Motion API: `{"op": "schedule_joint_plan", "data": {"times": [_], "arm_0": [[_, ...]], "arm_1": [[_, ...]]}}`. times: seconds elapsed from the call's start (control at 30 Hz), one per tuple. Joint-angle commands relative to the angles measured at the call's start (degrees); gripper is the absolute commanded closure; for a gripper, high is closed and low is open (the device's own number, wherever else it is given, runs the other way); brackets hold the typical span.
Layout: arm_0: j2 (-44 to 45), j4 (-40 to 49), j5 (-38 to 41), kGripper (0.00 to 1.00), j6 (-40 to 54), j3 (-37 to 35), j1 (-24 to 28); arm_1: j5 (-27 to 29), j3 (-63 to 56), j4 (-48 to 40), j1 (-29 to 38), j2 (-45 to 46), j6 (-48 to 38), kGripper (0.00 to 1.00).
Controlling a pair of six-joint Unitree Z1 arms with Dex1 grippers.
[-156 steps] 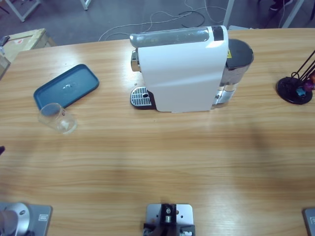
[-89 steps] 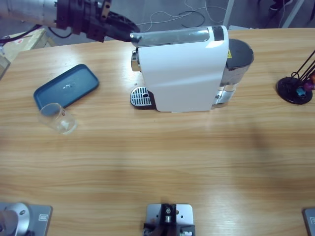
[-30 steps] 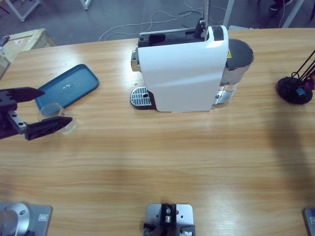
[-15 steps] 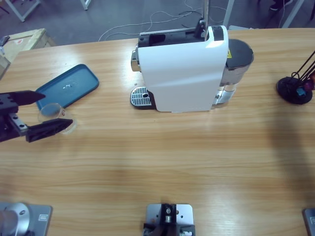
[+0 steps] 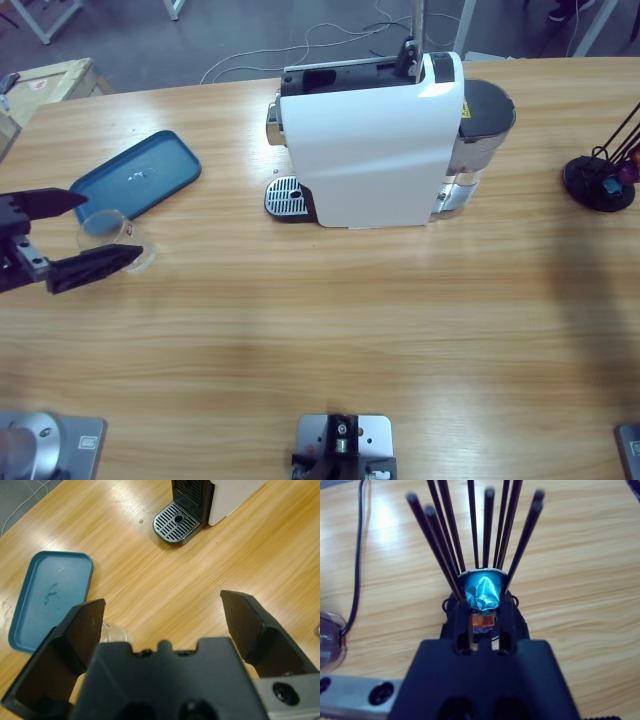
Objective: Pour coffee
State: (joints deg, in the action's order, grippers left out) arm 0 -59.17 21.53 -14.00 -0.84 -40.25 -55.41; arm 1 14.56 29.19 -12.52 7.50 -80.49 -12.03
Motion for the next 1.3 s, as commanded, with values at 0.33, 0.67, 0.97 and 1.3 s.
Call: {"op": "schedule_joint_plan", "data": {"times": [0.33, 0.67, 0.97, 1.3], "arm_0": [[3.8, -0.5, 1.5, 0.009, -1.2, 3.7, -0.8], [5.7, -0.2, 2.5, 0.004, -0.5, 1.9, -0.8], [5.8, 0.6, 3.5, 0.004, 0.1, 1.6, -0.8], [5.5, 0.6, 3.5, 0.004, 0.1, 2.0, -0.8]], "arm_1": [[0.3, 14.5, 19.5, 7.6, 17.2, 1.3, 1.000], [-5.8, 30.3, 28.5, 41.7, 4.3, 22.1, 1.000], [-8.8, 54.6, 36.2, 46.6, -17.9, 48.6, 1.000], [-10.4, 58.5, 33.6, 45.3, -27.0, 47.9, 1.000]]}}
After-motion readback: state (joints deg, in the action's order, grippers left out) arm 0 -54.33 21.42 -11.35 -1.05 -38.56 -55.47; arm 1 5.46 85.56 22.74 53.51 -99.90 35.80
